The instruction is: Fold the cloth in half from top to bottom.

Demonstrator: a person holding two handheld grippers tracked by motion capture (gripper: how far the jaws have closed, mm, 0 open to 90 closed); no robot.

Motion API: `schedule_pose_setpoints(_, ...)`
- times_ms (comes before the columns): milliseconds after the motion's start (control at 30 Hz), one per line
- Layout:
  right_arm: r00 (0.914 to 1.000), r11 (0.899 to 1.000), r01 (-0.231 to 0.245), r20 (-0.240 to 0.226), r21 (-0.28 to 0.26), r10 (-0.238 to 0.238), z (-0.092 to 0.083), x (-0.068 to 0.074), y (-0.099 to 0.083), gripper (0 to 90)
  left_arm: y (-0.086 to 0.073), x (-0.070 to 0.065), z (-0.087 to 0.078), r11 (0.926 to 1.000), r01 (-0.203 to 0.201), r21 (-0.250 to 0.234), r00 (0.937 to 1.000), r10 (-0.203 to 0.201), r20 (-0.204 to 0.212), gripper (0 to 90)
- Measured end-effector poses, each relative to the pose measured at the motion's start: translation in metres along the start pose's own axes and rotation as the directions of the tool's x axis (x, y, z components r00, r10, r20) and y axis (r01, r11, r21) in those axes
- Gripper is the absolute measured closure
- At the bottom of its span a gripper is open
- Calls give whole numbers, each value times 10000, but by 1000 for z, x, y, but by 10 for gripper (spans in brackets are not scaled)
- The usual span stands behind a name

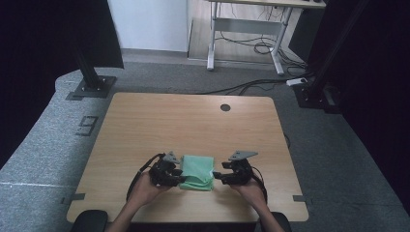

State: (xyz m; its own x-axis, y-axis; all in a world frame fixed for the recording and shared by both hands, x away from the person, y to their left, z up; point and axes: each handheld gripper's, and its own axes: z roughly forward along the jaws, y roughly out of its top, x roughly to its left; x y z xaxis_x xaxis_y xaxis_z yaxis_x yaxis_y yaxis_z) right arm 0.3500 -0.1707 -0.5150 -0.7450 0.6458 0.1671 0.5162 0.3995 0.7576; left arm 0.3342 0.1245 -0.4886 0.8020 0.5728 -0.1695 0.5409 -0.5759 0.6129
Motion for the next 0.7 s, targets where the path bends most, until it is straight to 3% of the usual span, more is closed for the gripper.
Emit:
schedule_pose_setpoints(167,9996,9996,212,207,185,-216,15,5,13,304,15,6,-17,9958,85,-910,9992,-120,-371,372)
schedule_pose_setpoints(267,9991,9991,285,317,326,-296,25,7,20,291,25,17,-11,9933,146,-1143,9962,-242,-834,296)
schedule_pose_setpoints(333,9984,9982,356,427,480,-377,33,8,22,285,27,26,1,9925,436,-1138,9936,-550,-991,269)
schedule_pose_setpoints(400,9975,9969,442,517,652,-476,40,10,22,284,26,33,14,9927,620,-1032,9920,-726,-1029,244)
schedule_pose_setpoints(500,9965,9947,520,606,885,-575,47,12,20,280,20,37,31,9968,585,-544,9856,-663,-1554,214)
schedule_pose_setpoints(700,9932,9909,794,757,1091,-879,42,19,7,278,10,35,43,9992,354,180,9734,-303,-2271,205)
